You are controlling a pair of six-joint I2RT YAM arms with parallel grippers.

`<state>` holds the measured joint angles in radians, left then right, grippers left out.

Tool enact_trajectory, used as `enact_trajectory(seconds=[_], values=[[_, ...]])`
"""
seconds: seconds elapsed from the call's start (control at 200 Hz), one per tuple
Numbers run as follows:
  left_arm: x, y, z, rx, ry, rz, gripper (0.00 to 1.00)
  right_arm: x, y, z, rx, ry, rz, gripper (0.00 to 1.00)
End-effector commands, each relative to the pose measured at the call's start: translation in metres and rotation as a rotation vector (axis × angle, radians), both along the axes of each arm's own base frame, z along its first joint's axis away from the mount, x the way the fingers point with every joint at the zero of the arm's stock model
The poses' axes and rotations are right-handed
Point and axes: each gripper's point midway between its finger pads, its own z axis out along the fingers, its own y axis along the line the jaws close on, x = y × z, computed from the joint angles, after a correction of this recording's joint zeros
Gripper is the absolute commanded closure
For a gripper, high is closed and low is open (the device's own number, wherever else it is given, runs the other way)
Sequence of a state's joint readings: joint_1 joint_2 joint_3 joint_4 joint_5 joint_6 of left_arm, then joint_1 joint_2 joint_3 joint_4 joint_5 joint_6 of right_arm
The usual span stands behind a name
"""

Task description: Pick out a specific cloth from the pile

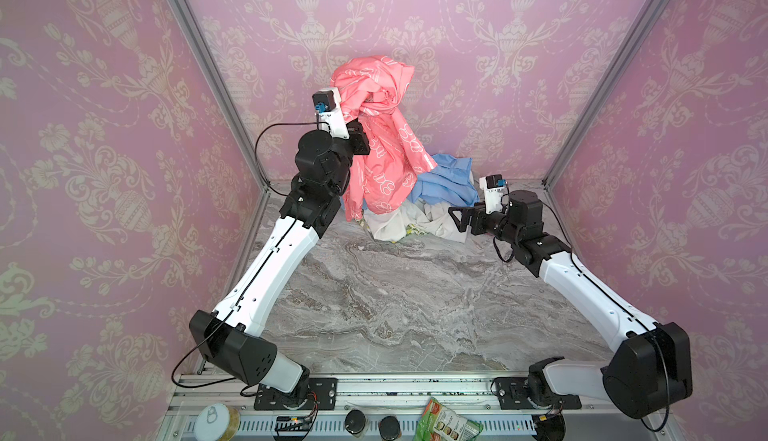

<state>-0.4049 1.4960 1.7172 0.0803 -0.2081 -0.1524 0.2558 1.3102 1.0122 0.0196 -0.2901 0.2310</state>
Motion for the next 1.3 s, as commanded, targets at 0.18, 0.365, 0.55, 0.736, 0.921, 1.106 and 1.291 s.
enact_trajectory(seconds=[0.18,0.365,0.55,0.736,0.921,1.106,1.291], values=[[-0.055,0.073,-0.004,0.039,0.16,0.165,1.0,-0.018,0.016,0.002,0.0,-0.058,0.05,0.01],[-0.1,0.131,-0.034,0.014,0.273,0.313,1.0,-0.035,0.04,0.0,-0.001,-0.058,0.102,0.02],[-0.126,0.158,-0.078,-0.023,0.387,0.392,1.0,-0.048,0.052,-0.006,0.031,-0.039,0.117,0.03],[-0.127,0.164,-0.115,-0.093,0.418,0.395,1.0,-0.056,0.057,-0.019,0.044,-0.015,0.131,0.04],[-0.118,0.162,-0.127,-0.208,0.395,0.352,1.0,-0.06,0.061,-0.028,0.055,-0.003,0.143,0.05],[-0.113,0.153,-0.103,-0.35,0.329,0.255,1.0,-0.059,0.062,-0.032,0.056,0.004,0.141,0.05],[-0.109,0.139,-0.076,-0.489,0.272,0.126,1.0,-0.057,0.067,-0.031,0.057,0.007,0.153,0.05]])
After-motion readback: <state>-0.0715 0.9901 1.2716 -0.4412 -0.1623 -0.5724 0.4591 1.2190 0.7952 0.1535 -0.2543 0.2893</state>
